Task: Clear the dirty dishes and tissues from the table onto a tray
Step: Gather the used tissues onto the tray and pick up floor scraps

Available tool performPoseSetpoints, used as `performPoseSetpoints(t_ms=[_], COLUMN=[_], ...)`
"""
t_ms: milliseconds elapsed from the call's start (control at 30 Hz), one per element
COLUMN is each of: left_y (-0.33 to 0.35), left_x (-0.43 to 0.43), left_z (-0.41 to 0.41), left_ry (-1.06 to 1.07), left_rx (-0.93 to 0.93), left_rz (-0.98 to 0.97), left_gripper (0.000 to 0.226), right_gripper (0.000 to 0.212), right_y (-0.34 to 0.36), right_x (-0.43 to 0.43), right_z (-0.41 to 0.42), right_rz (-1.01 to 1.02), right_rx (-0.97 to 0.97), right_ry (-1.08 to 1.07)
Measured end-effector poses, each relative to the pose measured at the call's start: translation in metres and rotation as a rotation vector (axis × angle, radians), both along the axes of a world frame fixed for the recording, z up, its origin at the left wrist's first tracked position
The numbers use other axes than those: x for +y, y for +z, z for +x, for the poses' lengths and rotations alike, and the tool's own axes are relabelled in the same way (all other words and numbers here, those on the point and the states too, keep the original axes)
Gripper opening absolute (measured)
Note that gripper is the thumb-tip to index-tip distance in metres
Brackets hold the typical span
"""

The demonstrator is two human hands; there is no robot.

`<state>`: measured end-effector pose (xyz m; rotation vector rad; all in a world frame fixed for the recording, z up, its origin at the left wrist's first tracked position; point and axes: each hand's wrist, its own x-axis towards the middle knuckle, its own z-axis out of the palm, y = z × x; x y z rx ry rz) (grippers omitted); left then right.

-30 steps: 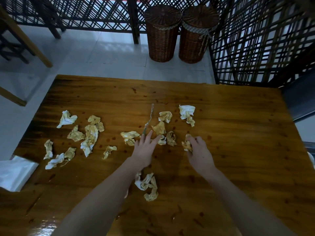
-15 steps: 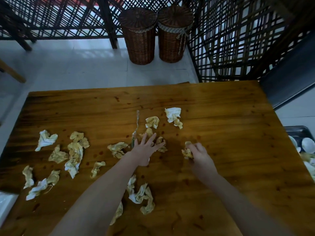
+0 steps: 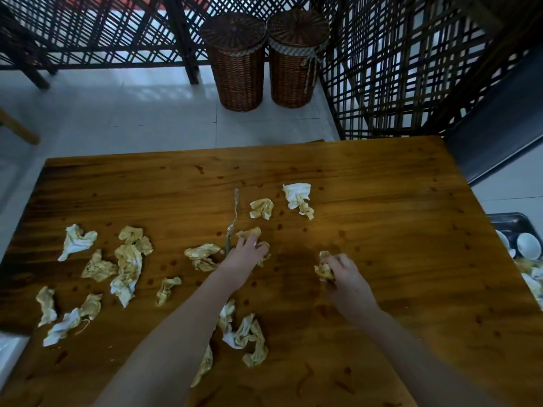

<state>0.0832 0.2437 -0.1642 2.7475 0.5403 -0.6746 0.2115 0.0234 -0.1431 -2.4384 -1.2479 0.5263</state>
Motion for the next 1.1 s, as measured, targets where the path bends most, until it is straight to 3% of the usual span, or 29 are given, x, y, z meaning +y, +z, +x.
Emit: performPoseSetpoints(t_ms=[267, 533, 800, 1100], left_y=[0.024, 0.050, 0.058, 0.063], left_x=[-0.030, -0.120, -0.250, -0.388], left_z=[0.007, 0.044, 0.114, 0.199], left_ry=[0.053, 0.040, -0.034, -0.153], left_rx=[-0.085, -0.231, -0.262, -0.326], left_rz=[0.067, 0.062, 0.052, 0.013], left_gripper=[0.083, 0.074, 0.084, 0.060], right_gripper=[0.042, 0.044, 0.046, 0.048], right_y=[0.002, 0.014, 0.022, 0.022], right_x=[-0.027, -0.090, -0.210, -0.358], right_z=[0.012, 0.049, 0.107, 0.167], right_rz=[0.005, 0.011, -0.020, -0.010], right_rx=[0.027, 0.026, -0.014, -0.070], right_ry=[-0.032, -0.123, -0.220, -0.277])
